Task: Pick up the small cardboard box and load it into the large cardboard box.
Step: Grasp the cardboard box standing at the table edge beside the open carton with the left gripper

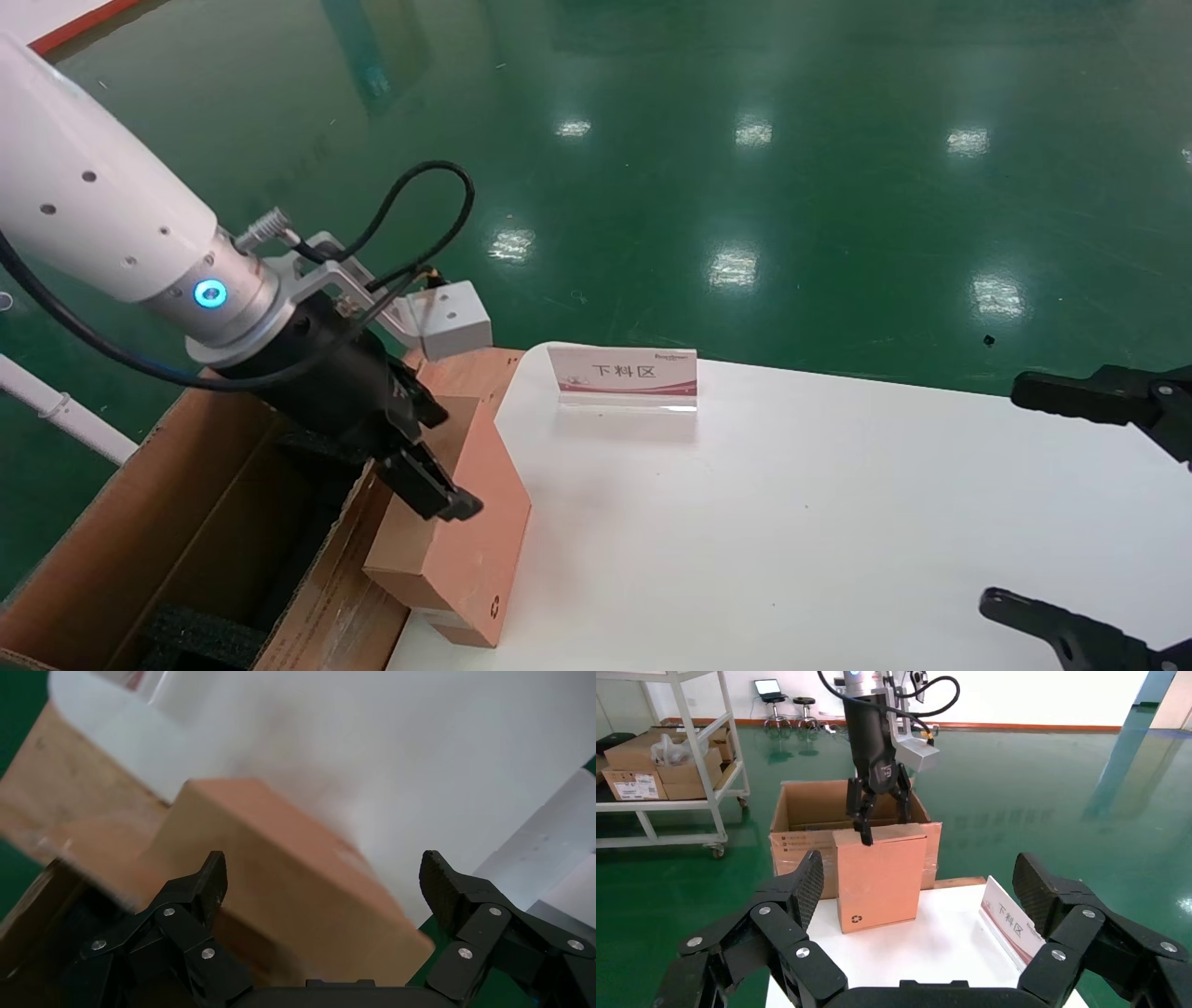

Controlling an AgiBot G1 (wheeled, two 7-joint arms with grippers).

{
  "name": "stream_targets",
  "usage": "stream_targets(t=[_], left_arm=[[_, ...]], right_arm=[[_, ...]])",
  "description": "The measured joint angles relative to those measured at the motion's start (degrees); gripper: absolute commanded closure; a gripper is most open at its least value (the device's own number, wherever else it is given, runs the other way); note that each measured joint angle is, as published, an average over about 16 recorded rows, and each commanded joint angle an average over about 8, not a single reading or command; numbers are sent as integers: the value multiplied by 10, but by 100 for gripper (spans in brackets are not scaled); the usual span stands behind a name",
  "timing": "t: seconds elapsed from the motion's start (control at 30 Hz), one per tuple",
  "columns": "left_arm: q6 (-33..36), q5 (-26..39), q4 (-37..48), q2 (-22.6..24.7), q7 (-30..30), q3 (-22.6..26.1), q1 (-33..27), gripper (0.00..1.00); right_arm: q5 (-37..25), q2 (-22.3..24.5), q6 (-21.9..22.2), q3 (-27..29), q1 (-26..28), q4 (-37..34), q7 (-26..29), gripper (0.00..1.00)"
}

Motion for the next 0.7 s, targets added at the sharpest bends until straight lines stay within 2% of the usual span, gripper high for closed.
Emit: stream_targets(t=[0.4, 0.7], left_arm=[[-7, -13, 0, 35, -73, 140, -69, 0], [-18, -29, 1, 49, -106, 197, -94, 0]], right_arm=[[0, 0, 0, 0, 0, 0, 0, 0], [1, 0, 0, -1, 0, 0, 0, 0]])
